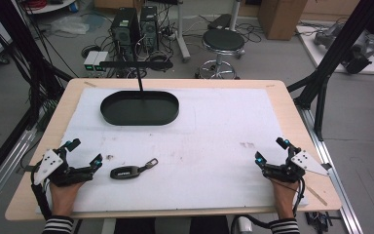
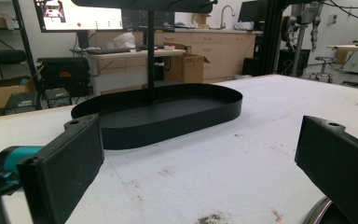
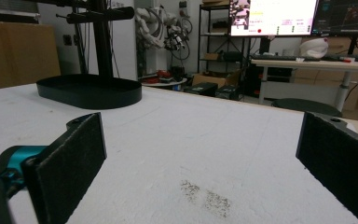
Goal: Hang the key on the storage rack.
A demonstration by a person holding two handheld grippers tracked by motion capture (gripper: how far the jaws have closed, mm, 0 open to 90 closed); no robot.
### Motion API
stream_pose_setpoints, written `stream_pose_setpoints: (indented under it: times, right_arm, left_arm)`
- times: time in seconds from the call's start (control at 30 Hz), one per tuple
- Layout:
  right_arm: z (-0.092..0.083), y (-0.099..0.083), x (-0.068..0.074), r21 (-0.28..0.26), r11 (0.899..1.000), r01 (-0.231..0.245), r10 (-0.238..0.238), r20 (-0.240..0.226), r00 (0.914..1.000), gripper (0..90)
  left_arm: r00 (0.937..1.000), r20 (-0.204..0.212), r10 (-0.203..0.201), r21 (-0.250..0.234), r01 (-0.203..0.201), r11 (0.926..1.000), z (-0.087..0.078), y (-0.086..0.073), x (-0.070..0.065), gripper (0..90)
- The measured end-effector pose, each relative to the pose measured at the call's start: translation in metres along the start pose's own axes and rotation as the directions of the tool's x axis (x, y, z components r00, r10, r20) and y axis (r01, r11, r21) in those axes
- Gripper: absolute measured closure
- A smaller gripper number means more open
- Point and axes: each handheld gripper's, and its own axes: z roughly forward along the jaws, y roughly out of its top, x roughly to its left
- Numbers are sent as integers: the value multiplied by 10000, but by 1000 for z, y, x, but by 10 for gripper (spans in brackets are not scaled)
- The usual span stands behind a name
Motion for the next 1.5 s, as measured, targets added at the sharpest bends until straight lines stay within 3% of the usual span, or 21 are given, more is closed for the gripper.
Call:
stream_pose_setpoints:
  times: [0.3,0.47,0.57,0.63,0.77,0.83,0.93,0.97,1.0,1.07,1.1,1.13,1.17,1.2,1.23,1.27,1.37,1.43,1.47,1.5]
  right_arm:
    - [0,0,0,-54,9999,112,-112,35,9999,4]
    - [1,0,0,-43,9999,103,-103,25,9999,4]
    - [0,0,0,-18,10000,82,-82,32,10000,4]
    - [0,0,0,-3,9999,101,-101,38,9999,5]
    - [0,0,0,6,10000,93,-93,22,10000,4]
    - [0,0,0,8,10000,94,-94,31,10000,5]
    - [1,0,0,17,9999,110,-110,37,9999,5]
    - [1,0,0,22,9999,120,-120,33,9999,5]
    - [1,0,0,22,9999,120,-120,33,9999,5]
    - [1,0,0,26,9999,103,-104,41,9999,5]
    - [1,0,0,34,9999,115,-115,43,9999,5]
    - [1,0,0,17,9999,114,-114,38,9999,5]
    - [1,0,0,30,9999,115,-115,41,9999,5]
    - [1,0,0,30,9999,115,-115,41,9999,5]
    - [1,0,0,28,9999,122,-122,41,9999,5]
    - [1,0,0,28,9999,122,-122,41,9999,5]
    - [1,0,0,28,9999,103,-103,49,9999,5]
    - [1,0,0,30,9999,119,-119,46,9999,5]
    - [1,0,0,16,9999,117,-117,42,9999,5]
    - [1,0,0,15,9999,119,-119,41,9999,5]
  left_arm:
    - [10000,0,-35,-25,35,10000,0,0,0,17]
    - [9996,35,-281,-69,281,9996,0,0,2,17]
    - [9992,238,-309,47,308,9995,0,1,4,17]
    - [9970,740,-240,290,219,9993,-2,5,8,17]
    - [9920,1211,-354,447,302,9985,-5,16,14,17]
    - [9873,1534,-414,891,279,9956,-6,24,19,17]
    - [9815,1916,36,1290,-289,9912,-5,36,23,17]
    - [9750,2195,349,1527,-697,9858,-3,44,25,17]
    - [9750,2195,349,1527,-697,9858,-3,44,25,17]
    - [9659,2516,609,1783,-1081,9780,0,53,26,17]
    - [9626,2603,748,2008,-1297,9710,3,57,26,17]
    - [9548,2846,857,2264,-1538,9618,9,65,26,17]
    - [9548,2846,857,2264,-1538,9618,9,65,26,17]
    - [9503,2984,888,2386,-1644,9571,11,69,25,17]
    - [9379,3343,928,2645,-1879,9459,17,76,24,17]
    - [9379,3343,928,2645,-1879,9459,17,76,24,17]
    - [9118,3857,1408,2856,-2631,9215,25,87,21,17]
    - [8992,4139,1419,2936,-2794,9142,30,94,19,17]
    - [8919,4267,1497,3050,-2977,9046,32,97,18,17]
    - [8748,4556,1648,3205,-3339,8864,37,102,15,17]
